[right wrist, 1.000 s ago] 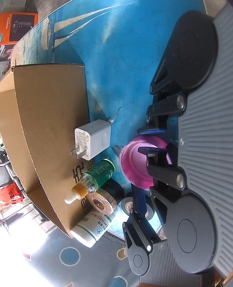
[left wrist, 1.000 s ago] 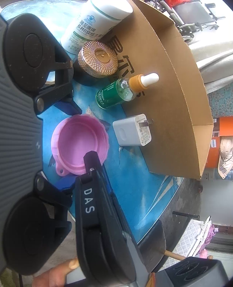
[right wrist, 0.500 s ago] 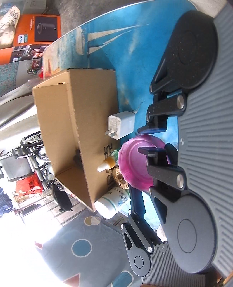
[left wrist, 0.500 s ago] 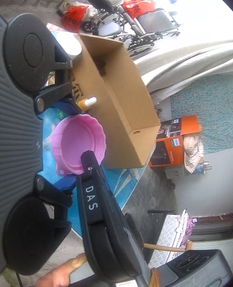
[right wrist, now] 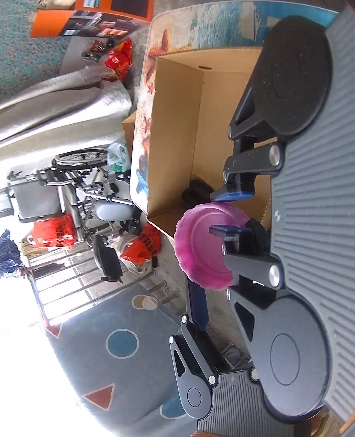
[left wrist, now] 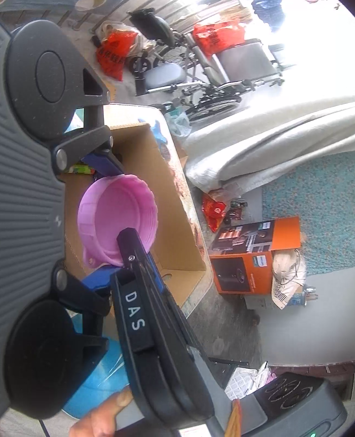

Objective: Organize rigid objects
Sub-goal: 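Carry the pink cup into the box and release it beside the items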

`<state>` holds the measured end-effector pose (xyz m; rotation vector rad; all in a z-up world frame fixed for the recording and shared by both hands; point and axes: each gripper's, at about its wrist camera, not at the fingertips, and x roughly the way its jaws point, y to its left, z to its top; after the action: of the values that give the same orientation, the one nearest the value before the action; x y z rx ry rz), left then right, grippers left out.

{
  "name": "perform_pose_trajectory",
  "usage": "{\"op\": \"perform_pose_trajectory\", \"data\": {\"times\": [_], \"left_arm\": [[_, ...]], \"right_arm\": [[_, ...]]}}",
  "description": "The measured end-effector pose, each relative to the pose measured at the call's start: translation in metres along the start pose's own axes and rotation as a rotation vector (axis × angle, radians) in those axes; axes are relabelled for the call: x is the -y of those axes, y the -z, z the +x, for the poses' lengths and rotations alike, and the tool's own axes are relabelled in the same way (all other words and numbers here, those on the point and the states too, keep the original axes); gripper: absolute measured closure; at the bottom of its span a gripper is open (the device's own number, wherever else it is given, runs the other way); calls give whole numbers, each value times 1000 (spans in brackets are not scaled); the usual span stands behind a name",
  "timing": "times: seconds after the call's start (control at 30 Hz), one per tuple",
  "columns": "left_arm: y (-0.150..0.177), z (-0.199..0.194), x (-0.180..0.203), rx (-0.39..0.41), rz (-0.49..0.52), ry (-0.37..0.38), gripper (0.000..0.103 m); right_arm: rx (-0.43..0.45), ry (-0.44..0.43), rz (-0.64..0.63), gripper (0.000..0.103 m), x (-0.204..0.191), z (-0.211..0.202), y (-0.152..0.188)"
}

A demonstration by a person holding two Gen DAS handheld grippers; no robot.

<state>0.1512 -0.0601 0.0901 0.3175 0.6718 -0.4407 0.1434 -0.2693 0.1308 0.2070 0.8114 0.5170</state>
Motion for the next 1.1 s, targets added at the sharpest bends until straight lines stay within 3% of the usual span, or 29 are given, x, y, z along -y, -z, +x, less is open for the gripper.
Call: {"op": "perform_pose_trajectory", "data": {"times": [0.13, 0.27, 0.53, 0.93, 1.1], "left_arm": [[2, 42, -37, -151, -63, 40, 30], [12, 77, -52, -256, -67, 54, 30], [20, 114, -63, -387, -70, 79, 30], [18, 115, -64, -399, -79, 100, 27], [9, 94, -64, -331, -109, 124, 26]], "right_arm": [[-172, -67, 121, 85, 28, 59, -25], [-307, -68, 159, 85, 37, 113, -25], [-470, -109, 247, 84, 57, 178, -7], [-553, -157, 339, 84, 72, 209, 6], [-498, -156, 330, 84, 64, 187, 3]]}}
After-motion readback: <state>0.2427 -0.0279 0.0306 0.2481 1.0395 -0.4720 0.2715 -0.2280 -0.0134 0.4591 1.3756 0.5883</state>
